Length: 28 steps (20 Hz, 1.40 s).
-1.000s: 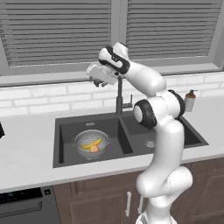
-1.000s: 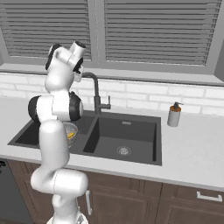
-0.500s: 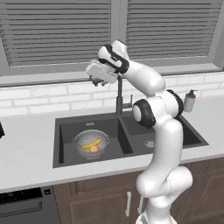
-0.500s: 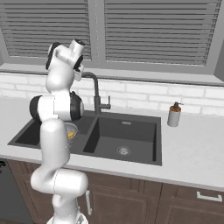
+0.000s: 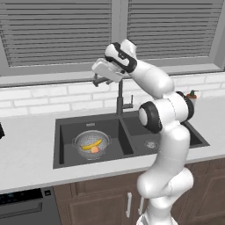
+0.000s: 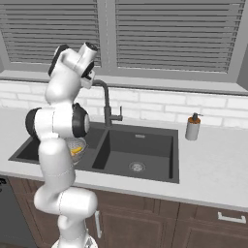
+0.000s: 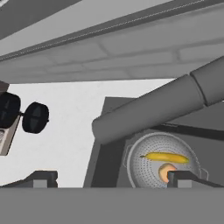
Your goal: Put the colander in the sink, put the banana, peach in the colander, and turn on the sink faucet and pour water over the colander.
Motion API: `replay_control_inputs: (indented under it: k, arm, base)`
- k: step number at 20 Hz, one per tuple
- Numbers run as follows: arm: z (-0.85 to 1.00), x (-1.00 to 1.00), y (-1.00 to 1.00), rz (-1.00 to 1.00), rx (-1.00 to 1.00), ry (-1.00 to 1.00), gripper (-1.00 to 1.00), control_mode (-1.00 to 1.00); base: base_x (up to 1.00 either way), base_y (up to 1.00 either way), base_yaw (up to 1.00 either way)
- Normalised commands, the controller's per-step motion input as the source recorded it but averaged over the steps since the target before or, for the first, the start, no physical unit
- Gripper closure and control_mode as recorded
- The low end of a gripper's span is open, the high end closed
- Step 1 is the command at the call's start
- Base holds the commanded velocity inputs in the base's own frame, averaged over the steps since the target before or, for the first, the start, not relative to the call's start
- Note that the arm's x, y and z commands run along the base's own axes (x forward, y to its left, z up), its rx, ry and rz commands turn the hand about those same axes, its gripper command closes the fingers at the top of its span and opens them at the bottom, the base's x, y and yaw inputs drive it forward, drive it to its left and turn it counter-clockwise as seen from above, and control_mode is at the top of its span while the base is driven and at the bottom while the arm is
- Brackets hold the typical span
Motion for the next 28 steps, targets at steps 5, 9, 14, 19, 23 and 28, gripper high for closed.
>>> replay_control_inputs:
  k: [5,9,14,19,23,28]
  arm:
    - [0.2,-0.82,-0.16,0.0,0.14,-0.18,-1.0,-1.0]
    - [0.08,-0.99,-0.48,0.0,0.15,-0.21,-1.0,-1.0]
    - [0.0,-0.82,-0.73,0.0,0.04,-0.17,-1.0,-1.0]
    - [0.0,-0.55,-0.87,0.0,-0.03,-0.06,-1.0,-1.0]
    - [0.09,-0.01,-0.68,0.0,-0.17,-0.02,-1.0,-1.0]
    - [0.12,0.06,-0.62,0.16,-0.13,-0.13,-1.0,-1.0]
  base:
    - [0.0,0.0,0.0]
    - [0.0,0.0,0.0]
    - [0.0,0.0,0.0]
    - [0.0,0.0,0.0]
    - [0.0,0.0,0.0]
    - [0.0,0.0,0.0]
